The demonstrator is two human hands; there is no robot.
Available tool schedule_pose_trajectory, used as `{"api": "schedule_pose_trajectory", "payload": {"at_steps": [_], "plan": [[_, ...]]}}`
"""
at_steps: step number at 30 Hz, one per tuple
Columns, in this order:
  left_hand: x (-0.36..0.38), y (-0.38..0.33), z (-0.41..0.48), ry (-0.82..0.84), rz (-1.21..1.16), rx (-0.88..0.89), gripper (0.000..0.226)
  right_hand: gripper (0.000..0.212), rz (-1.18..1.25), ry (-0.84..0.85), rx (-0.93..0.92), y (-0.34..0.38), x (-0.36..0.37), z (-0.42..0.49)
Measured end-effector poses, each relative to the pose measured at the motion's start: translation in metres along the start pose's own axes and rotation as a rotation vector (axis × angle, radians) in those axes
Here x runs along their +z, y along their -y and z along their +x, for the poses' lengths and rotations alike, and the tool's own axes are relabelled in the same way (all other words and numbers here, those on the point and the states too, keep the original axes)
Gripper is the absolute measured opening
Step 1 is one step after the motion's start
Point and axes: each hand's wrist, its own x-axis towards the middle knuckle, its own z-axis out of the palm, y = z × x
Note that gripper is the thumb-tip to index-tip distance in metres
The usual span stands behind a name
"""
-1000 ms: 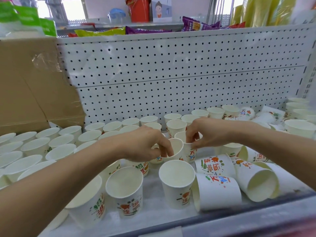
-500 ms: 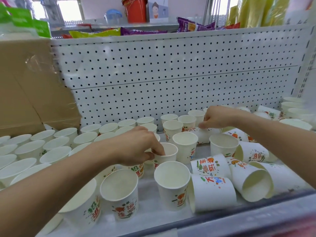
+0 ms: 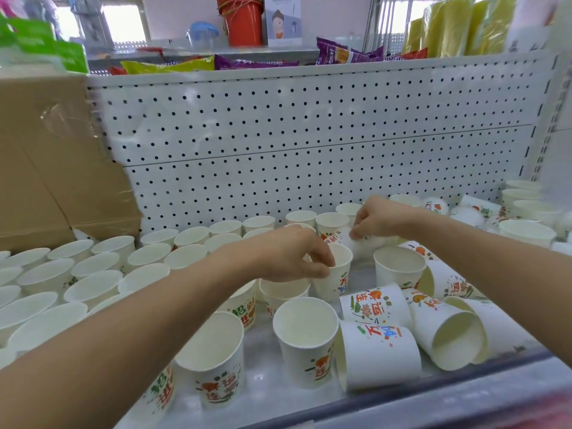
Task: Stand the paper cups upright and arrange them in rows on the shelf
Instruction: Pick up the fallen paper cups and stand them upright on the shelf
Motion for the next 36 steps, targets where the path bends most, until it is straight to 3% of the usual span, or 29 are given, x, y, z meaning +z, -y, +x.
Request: {"api": "schedule_pose_trajectory", "payload": {"at_steps": [9, 14, 16, 19, 23, 28, 30, 36], "plan": [[-0.004, 0.01, 0.002, -0.056, 0.072, -0.069, 0.02, 0.009, -0.631, -0.177, -0.591, 0.01, -0.009, -0.04], [-0.008, 0.014, 0.024, -0.353, -0.121, -0.12, 0.036, 0.011, -0.668, -0.23, -0.75, 0.005, -0.007, -0.043], [-0.012, 0.012, 0.033, -0.362, -0.184, -0.091, 0.044, 0.01, -0.648, -0.267, -0.798, 0.002, -0.009, -0.043], [-0.016, 0.01, 0.043, -0.325, -0.197, -0.057, 0.03, 0.009, -0.638, -0.326, -0.857, 0.0, -0.012, -0.043], [-0.02, 0.007, 0.048, -0.371, -0.239, -0.051, 0.017, 0.013, -0.704, -0.318, -0.846, -0.001, -0.017, -0.047], [-0.026, 0.012, 0.048, -0.566, -0.441, -0.113, 0.017, 0.017, -0.811, -0.264, -0.669, -0.014, -0.021, -0.045], [-0.024, 0.014, 0.048, -0.522, -0.443, -0.135, 0.017, 0.015, -0.817, -0.253, -0.603, -0.021, -0.024, -0.041], [-0.013, 0.007, 0.056, -0.311, -0.126, -0.182, 0.01, 0.014, -0.899, -0.227, -0.501, -0.028, -0.025, -0.031]]}}
